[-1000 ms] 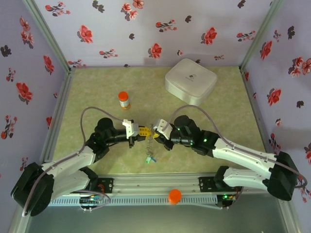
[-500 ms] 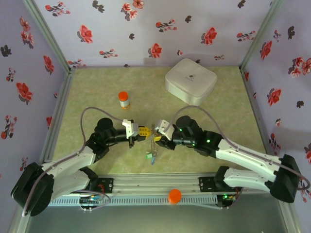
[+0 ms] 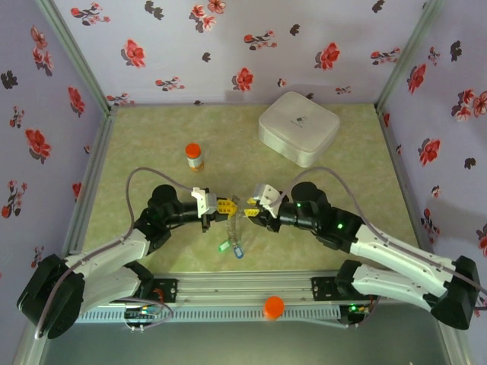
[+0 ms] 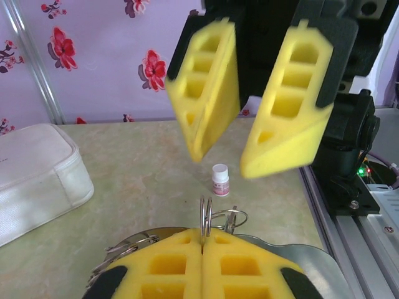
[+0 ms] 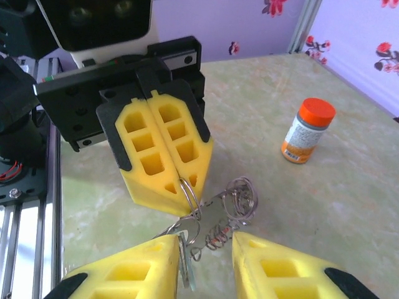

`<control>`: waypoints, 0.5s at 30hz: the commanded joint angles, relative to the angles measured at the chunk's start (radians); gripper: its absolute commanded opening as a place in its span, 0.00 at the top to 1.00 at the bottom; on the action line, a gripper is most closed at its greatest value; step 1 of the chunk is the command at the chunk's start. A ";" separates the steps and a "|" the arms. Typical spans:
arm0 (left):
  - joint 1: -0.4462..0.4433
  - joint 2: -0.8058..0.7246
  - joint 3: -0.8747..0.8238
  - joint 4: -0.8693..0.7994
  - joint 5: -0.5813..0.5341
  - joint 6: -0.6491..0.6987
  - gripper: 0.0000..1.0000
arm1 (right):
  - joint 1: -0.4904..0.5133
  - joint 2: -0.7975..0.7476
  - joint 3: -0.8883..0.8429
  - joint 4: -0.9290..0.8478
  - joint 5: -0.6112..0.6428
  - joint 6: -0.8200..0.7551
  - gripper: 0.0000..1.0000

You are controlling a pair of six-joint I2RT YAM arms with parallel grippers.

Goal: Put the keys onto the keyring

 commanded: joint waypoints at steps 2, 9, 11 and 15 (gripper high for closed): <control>-0.007 -0.014 0.011 0.057 0.023 -0.004 1.00 | -0.005 0.064 0.061 0.018 -0.053 -0.064 0.70; -0.007 -0.014 0.012 0.056 0.029 -0.006 1.00 | -0.015 0.115 0.101 -0.008 -0.088 -0.092 0.75; -0.005 -0.013 0.012 0.055 0.031 -0.006 1.00 | -0.017 0.117 0.103 -0.008 -0.098 -0.093 0.77; -0.006 -0.012 0.012 0.056 0.034 -0.005 1.00 | -0.021 0.126 0.104 -0.017 -0.103 -0.096 0.83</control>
